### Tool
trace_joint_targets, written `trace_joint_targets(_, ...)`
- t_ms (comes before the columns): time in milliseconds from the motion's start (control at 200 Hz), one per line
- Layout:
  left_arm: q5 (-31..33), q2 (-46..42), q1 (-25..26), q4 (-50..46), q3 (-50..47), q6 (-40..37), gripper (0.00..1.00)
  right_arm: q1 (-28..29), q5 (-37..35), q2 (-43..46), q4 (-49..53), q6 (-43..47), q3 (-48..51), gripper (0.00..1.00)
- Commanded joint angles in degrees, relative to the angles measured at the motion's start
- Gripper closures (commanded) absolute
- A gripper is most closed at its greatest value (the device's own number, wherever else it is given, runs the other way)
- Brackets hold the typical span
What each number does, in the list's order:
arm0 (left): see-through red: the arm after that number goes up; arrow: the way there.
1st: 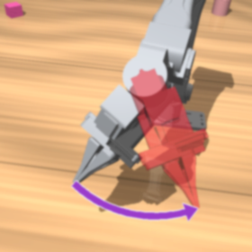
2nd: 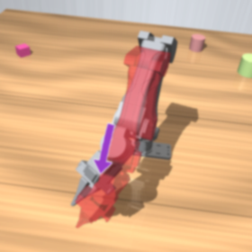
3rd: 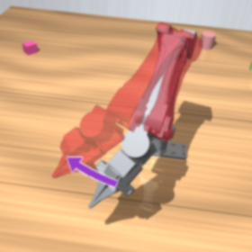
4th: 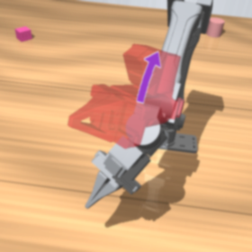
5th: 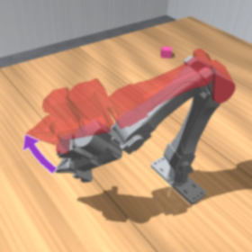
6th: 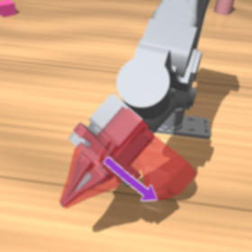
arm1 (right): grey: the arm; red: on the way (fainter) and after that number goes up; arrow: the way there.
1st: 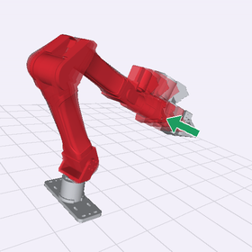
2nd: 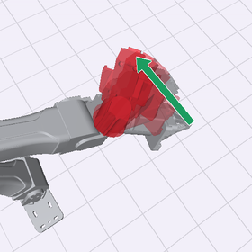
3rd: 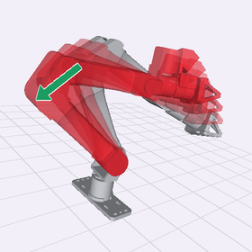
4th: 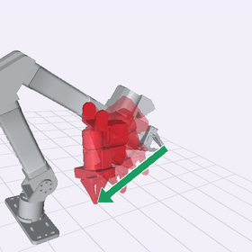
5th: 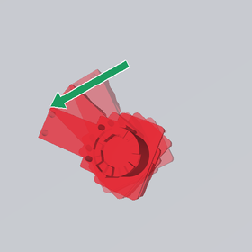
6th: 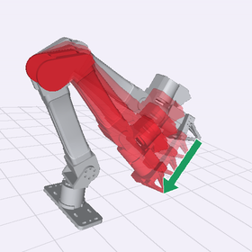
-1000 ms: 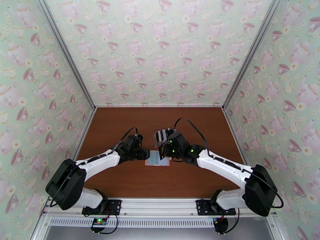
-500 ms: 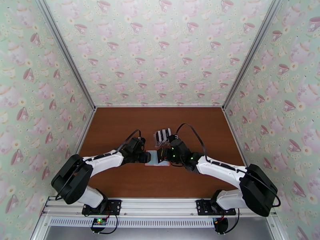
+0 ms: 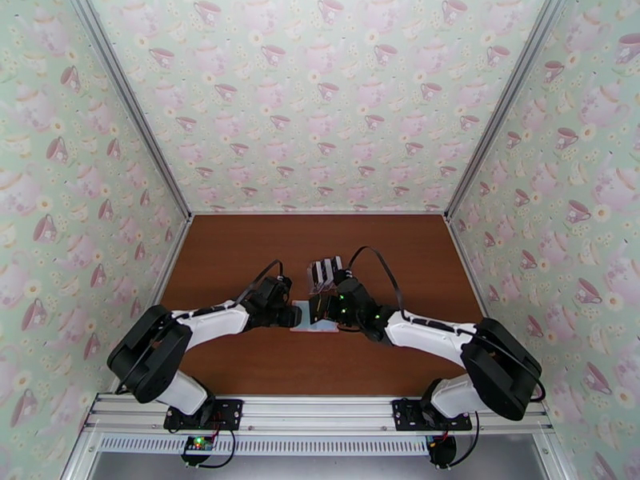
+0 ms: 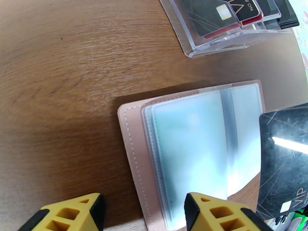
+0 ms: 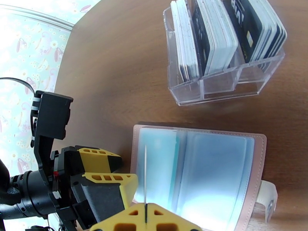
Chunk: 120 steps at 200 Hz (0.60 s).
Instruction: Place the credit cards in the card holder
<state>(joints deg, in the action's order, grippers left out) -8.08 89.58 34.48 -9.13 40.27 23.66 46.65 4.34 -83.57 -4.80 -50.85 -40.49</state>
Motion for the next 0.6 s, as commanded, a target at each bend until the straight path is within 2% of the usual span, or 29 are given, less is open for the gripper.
trace_joint_targets(0, 0.0, 2.9, 0.3, -0.1, -0.1, -1.2, 0.41, 0.2, 0.6, -1.3, -2.3, -0.7, 0.5, 1.00)
trace_joint_targets(596, 2.2, 4.4, 0.3, -2.9, 1.0, -1.7, 0.54, -1.2, 3.4, -5.4, -10.2, -1.8, 2.9, 1.00)
